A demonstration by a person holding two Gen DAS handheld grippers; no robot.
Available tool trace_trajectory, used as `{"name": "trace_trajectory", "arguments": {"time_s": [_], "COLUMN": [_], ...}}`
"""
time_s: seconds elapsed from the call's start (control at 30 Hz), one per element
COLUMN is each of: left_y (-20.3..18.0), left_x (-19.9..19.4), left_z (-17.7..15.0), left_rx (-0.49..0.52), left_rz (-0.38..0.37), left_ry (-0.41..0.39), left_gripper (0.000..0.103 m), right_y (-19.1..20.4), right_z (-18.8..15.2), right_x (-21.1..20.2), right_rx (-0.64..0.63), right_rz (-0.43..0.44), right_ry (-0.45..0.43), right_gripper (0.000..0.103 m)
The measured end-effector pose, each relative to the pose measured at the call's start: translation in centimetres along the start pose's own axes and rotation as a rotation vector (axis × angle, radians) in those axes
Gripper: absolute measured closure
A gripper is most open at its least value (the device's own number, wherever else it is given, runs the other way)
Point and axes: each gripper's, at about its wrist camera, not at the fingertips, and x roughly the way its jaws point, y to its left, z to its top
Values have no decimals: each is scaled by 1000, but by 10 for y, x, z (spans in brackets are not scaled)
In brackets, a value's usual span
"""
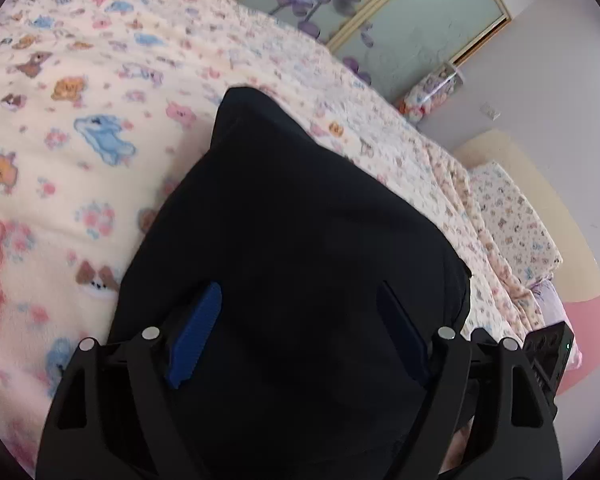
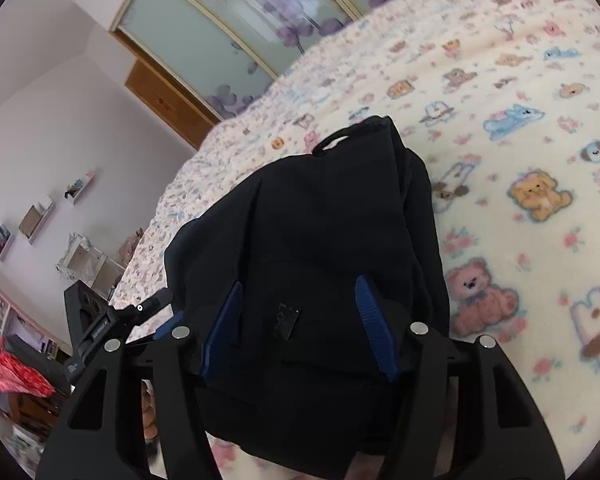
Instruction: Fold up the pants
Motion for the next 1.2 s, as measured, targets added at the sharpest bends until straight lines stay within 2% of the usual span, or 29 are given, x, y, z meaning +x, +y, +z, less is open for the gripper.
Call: {"name": "trace_trajectory", "arguments": {"time_s": [0.1,0.2,0.23,0.27,0.3,0.33,0.4,0.47,0.53,0.6,0.67,0.77,0.9,1.0,1.07,1.2], "left_y": [-14,-35,-39,-45,-51,-58,-68,-77,-81,-81,-80,-75,-68,-62,-61,-65], "left_x": [6,-7,-15,-27,-38,-48,-75,-103,-121,-143,-159,-178,-193,-197,-194,-182], "left_z": [-4,-14,-17,-23,-29,-35,-51,-72,-87,-104,-113,-126,-146,-165,-170,-176], "left_rx": [88,190,206,237,272,306,385,470,501,503,474,408,371,367,381,464], "left_rz": [45,126,134,147,162,182,245,311,344,340,326,307,344,324,313,349], "left_ry": [-14,-38,-47,-66,-92,-119,-186,-267,-311,-329,-312,-303,-320,-337,-332,-321], "left_gripper": [12,10,8,7,2,2,2,2,2,2,2,2,2,2,2,2], "right_y": [2,-4,-4,1,4,10,22,38,58,74,89,113,132,140,147,150], "right_z": [-3,1,2,1,1,-1,-6,-14,-28,-39,-53,-85,-125,-147,-156,-171], "right_x": [-3,-14,-24,-32,-44,-59,-81,-103,-124,-139,-149,-159,-162,-158,-155,-150], "right_rx": [15,97,128,137,133,119,80,24,-44,-129,-213,-342,-427,-463,-493,-520], "right_rz": [11,75,76,63,47,14,-42,-116,-213,-314,-394,-468,-501,-499,-514,-526], "right_ry": [-14,-54,-74,-100,-134,-179,-242,-289,-354,-408,-445,-476,-480,-461,-465,-476], "right_gripper": [42,42,41,35,30,19,14,1,1,1,1,1,1,1,1,1]}}
